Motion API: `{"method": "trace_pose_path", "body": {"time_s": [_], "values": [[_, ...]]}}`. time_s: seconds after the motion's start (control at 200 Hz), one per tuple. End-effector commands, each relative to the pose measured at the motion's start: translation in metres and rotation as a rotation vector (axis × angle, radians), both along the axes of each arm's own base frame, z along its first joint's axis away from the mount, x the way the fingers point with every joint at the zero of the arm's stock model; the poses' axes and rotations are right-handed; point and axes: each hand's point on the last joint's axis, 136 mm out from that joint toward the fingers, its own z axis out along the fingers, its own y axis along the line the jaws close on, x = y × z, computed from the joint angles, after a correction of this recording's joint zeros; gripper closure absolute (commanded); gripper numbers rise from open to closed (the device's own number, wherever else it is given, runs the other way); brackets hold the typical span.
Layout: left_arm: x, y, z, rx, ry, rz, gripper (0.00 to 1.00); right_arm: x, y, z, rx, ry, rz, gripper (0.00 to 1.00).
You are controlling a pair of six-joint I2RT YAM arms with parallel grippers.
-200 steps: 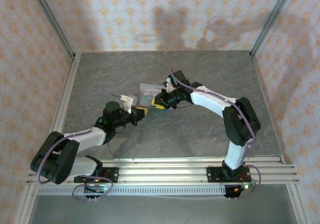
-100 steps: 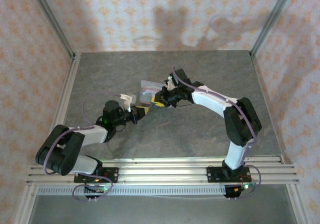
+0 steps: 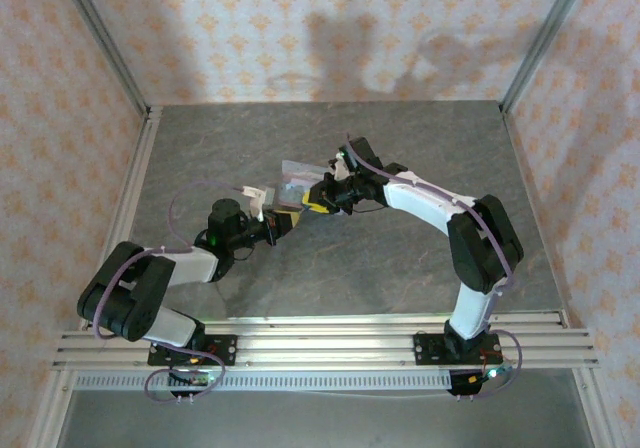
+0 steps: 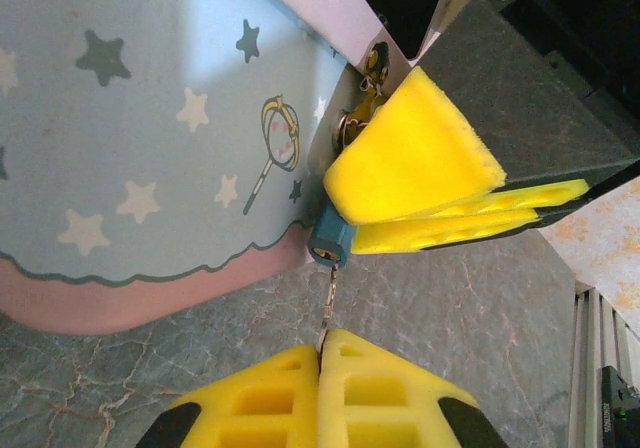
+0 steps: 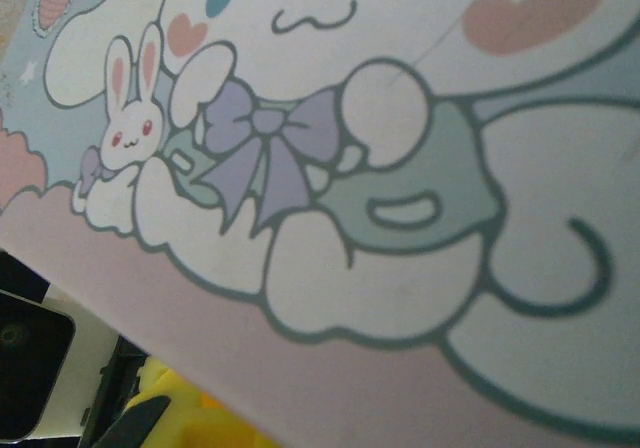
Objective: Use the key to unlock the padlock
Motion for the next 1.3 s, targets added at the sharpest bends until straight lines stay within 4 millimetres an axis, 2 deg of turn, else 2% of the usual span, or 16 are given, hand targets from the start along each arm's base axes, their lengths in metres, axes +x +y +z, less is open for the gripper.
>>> {"method": "trace_pose_path", "body": {"time_s": [0.0, 0.831, 1.291], "values": [[0.011, -0.002, 0.021, -0.033, -0.066, 0.003, 1.0, 0.002, 0.006, 0.034, 0.088, -0.084, 0.022, 1.0], [0.021, 0.01, 0.027, 0.003, -0.121, 0.089, 1.0, -0.004, 0.007, 0.034, 0.106, -0.048, 0.044, 1.0], [0.018, -0.009, 0.024, 0.05, -0.148, 0.047, 1.0, -0.004, 0.009, 0.031, 0.115, 0.001, 0.024, 1.0]]}}
